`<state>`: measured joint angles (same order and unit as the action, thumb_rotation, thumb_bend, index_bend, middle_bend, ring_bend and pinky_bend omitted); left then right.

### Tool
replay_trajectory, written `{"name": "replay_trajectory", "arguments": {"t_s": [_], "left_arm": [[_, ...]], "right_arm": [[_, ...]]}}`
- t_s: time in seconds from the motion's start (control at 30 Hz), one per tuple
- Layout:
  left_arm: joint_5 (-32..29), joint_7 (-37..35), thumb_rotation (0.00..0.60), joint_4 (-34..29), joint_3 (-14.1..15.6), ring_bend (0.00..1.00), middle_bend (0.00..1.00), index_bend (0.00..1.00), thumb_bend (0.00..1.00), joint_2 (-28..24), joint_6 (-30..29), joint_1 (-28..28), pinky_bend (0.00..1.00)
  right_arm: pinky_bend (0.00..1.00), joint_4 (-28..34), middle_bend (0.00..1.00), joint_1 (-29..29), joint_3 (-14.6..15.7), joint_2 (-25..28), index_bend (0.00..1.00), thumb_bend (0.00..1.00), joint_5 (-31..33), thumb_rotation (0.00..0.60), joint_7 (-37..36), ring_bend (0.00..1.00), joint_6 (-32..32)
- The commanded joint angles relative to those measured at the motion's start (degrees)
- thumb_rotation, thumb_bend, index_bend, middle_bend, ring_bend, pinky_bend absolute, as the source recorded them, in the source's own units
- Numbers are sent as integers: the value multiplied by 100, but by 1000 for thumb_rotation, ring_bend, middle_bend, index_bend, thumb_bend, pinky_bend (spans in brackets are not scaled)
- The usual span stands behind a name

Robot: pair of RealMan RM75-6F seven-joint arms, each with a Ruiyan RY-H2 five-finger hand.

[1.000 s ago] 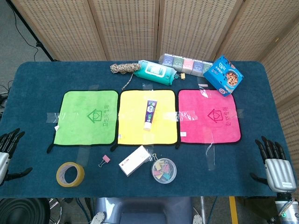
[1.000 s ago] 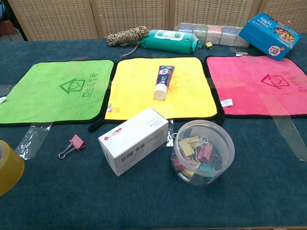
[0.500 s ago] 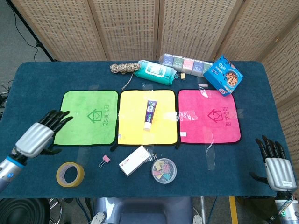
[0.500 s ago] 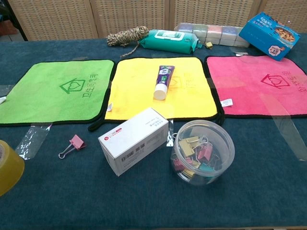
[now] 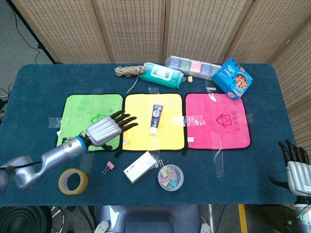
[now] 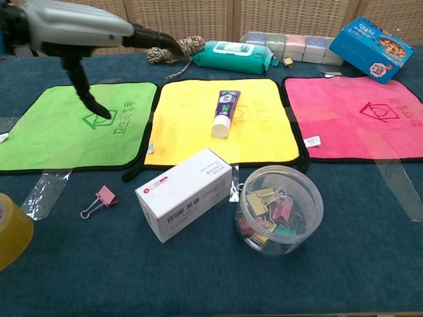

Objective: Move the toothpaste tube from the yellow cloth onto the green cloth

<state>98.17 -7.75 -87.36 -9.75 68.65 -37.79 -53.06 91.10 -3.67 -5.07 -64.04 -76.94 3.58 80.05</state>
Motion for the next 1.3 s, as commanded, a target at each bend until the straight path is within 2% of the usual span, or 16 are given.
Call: {"name": "replay_trajectory", "arguments": {"t_s": [0.03,0.17,0.3,0.5,0.63,0.93,1.1,1.3], "left_arm": [[-329,221,600,509,-198,0,0,0,0,570,492,-556,0],[-556,173,600,1145,-253,0,0,4,0,1107,907,-1046,0],[-702,-180,600,1958,-245,0,0,28,0,1757,1221,-1516,0],[-539,-815,600,3043,40,0,0,53,0,2562,1386,-2080,0],[-435,-1232,600,3502,257,0,0,56,0,2840,1357,-2275,0],[-346,-1898,600,3892,684,0,0,69,0,3042,1363,-2528,0],[-382,-2042,600,3932,815,0,19,133,0,3015,1330,-2561,0],[-460,-2072,600,4005,957,0,31,135,0,3053,1358,-2563,0]], "right_arm": [[0,-50,0,13,-53,34,0,0,96,600,-73,0,-26],[0,-120,0,39,-134,73,0,0,264,600,-152,0,-23],[0,-191,0,59,-202,98,0,0,436,600,-210,0,-52],[0,-268,0,95,-304,139,0,0,645,600,-285,0,-54],[0,-290,0,124,-333,171,0,0,697,600,-344,0,-42],[0,-246,0,202,-369,266,0,0,686,600,-478,0,56],[0,-231,0,210,-370,286,0,0,660,600,-523,0,55],[0,-224,0,202,-379,303,0,0,646,600,-569,0,27]]}}
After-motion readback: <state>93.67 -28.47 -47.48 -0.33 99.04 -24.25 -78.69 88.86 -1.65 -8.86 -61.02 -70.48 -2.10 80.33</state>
